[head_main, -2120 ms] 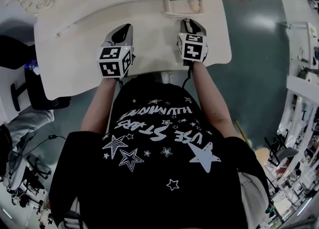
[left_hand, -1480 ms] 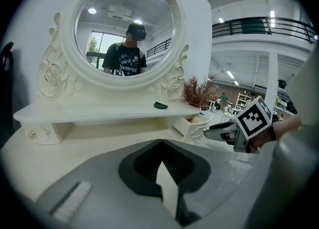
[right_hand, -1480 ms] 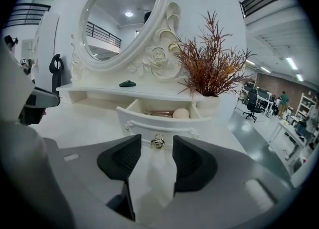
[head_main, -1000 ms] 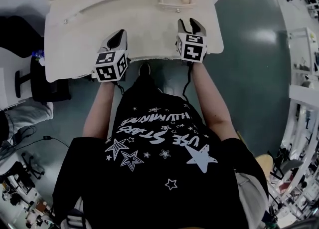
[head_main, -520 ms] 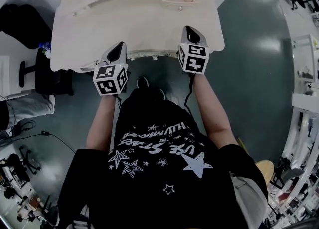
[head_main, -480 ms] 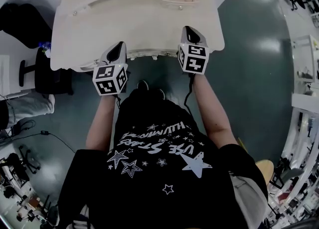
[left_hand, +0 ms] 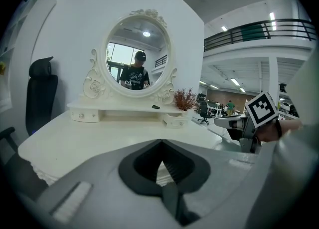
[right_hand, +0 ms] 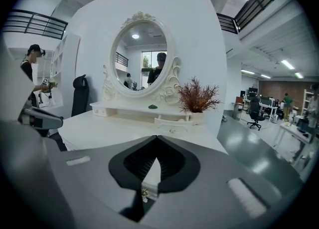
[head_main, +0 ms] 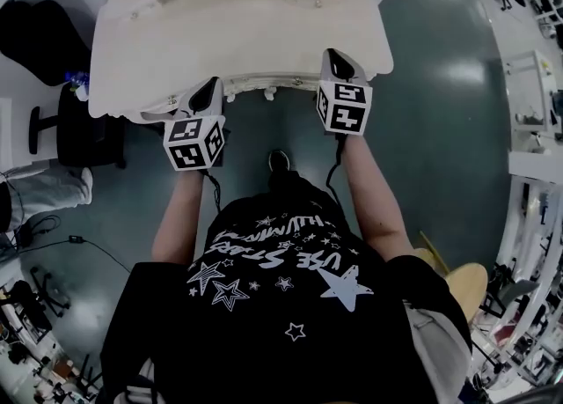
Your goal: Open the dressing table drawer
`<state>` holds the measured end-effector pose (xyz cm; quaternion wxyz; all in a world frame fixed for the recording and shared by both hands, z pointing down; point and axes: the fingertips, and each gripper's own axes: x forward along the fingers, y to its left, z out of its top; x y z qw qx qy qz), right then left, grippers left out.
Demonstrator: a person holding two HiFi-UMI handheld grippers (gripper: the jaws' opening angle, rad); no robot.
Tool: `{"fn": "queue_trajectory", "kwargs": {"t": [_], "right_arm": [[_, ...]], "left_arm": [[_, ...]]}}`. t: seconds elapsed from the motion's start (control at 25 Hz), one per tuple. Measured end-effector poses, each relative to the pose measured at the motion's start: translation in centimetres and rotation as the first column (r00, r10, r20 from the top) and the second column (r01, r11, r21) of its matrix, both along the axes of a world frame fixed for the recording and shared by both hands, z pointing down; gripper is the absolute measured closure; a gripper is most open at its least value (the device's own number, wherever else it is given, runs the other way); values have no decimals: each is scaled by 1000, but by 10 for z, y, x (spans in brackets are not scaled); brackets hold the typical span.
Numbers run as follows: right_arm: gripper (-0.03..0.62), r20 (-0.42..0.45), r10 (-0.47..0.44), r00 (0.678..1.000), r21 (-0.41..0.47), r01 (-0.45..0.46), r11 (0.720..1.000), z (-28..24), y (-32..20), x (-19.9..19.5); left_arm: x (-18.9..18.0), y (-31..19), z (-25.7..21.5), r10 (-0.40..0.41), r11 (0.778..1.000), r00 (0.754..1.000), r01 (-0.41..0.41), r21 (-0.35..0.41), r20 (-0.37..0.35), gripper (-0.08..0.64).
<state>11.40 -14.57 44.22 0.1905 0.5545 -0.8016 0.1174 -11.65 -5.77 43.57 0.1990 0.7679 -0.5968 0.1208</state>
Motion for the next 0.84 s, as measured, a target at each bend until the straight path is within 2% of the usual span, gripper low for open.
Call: {"fn": "queue_trajectory", "kwargs": {"t": [0.36,0.56,0.84], "right_arm": [[568,0,4,1000,27,-4,1000,-14,66,-23],[568,6,5,1000,37,-5,999,-18,98,-39],[568,10,16,1000,57,-17,998,-26,144,-54]], "left_arm": [[-20,61,-12,33,999,999,-32,36,-10,560],[-35,95,-12,38,999,999,-37,31,-29,560],[-55,141,-16,43,998,999,-42,38,-16,560]]}}
